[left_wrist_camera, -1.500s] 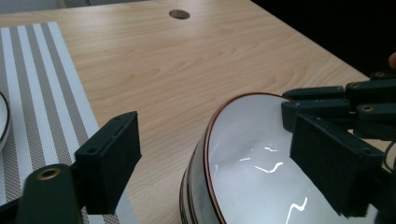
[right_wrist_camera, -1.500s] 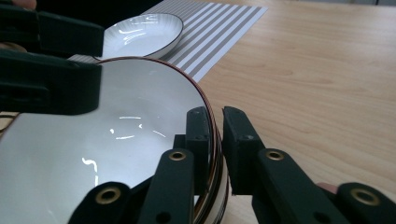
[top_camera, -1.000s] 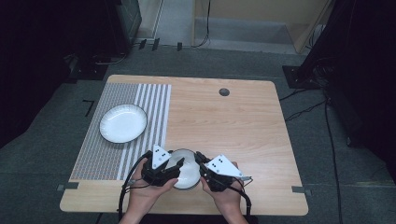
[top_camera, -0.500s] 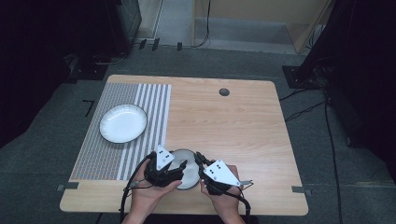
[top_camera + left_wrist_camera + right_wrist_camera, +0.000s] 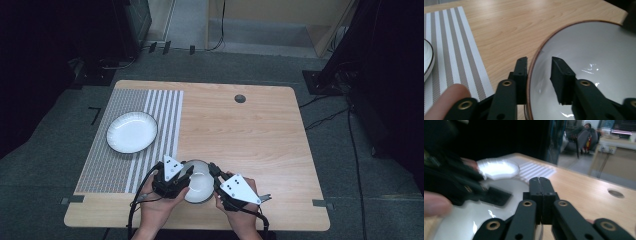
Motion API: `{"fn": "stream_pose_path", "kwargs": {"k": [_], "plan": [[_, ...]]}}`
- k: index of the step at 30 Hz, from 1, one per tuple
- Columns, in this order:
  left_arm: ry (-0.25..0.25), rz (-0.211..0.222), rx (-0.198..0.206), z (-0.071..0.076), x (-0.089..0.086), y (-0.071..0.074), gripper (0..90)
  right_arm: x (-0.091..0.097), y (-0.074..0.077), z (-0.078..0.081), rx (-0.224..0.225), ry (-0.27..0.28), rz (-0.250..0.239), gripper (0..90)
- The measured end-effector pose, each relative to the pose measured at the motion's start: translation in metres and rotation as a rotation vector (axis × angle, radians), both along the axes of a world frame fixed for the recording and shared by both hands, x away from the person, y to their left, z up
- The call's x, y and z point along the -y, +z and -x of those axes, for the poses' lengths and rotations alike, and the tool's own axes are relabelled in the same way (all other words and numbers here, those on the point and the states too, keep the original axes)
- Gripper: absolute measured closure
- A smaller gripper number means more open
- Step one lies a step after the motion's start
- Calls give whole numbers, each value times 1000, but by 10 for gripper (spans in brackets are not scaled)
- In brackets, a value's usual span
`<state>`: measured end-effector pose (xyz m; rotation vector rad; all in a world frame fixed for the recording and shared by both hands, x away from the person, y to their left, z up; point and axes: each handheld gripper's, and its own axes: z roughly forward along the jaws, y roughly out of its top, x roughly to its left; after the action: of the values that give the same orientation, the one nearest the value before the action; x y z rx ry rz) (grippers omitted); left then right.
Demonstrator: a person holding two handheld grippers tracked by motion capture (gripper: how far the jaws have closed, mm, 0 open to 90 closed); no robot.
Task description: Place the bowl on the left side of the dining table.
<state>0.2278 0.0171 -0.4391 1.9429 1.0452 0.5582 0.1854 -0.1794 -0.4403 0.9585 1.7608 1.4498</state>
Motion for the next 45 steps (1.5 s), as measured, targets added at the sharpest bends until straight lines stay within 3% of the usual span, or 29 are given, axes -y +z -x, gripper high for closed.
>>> {"fn": "stream_pose_path", "kwargs": {"k": [2,3,4,7,8,14,19,21,22,23,25,26,31,35,39,41,42,43,45], "plan": [[-5,-7,16,1,0,-1,725,0,8,0,-3,-5,8,900],[-9,1,13,0,-1,-1,734,-2,9,-1,-34,17,37,900],[-14,5,13,0,-2,-1,734,-2,9,-1,-34,17,37,900],[-21,-7,37,2,-3,-2,778,-2,7,-2,-100,28,0,900],[-17,5,51,3,-4,-2,820,-3,6,-4,-125,6,7,799],[-47,1,70,3,-5,-3,829,3,5,-7,-150,-4,-62,742],[-47,11,98,7,-4,-3,831,2,5,-5,-156,-69,-41,688],[-47,26,98,7,-5,-3,832,2,1,-8,-191,-69,-32,688],[-51,63,96,7,-8,-1,832,2,1,-8,-191,-69,-32,688],[-51,53,117,8,-10,3,826,0,-3,-10,-218,-65,-11,683],[-55,51,122,8,-10,3,826,-1,-4,-10,-218,-64,-7,695],[-54,71,117,8,-12,3,828,-2,-4,-10,-219,-75,-4,720],[-57,75,138,11,-9,5,827,-3,-6,-12,-259,-87,7,703],[-54,96,160,13,-12,14,827,-2,-7,-13,-278,-74,-16,710],[-51,129,155,13,-16,17,829,-2,-3,-11,-257,-47,-33,620],[-45,145,154,12,-19,19,829,-2,2,-10,-224,-52,-18,455],[-45,145,154,12,-19,19,828,-2,2,-10,-224,-52,-18,455],[-41,149,154,11,-21,20,828,-1,7,-9,-223,-64,-12,348],[-39,155,151,10,-23,21,829,1,12,-8,-226,-52,-33,286]]}}
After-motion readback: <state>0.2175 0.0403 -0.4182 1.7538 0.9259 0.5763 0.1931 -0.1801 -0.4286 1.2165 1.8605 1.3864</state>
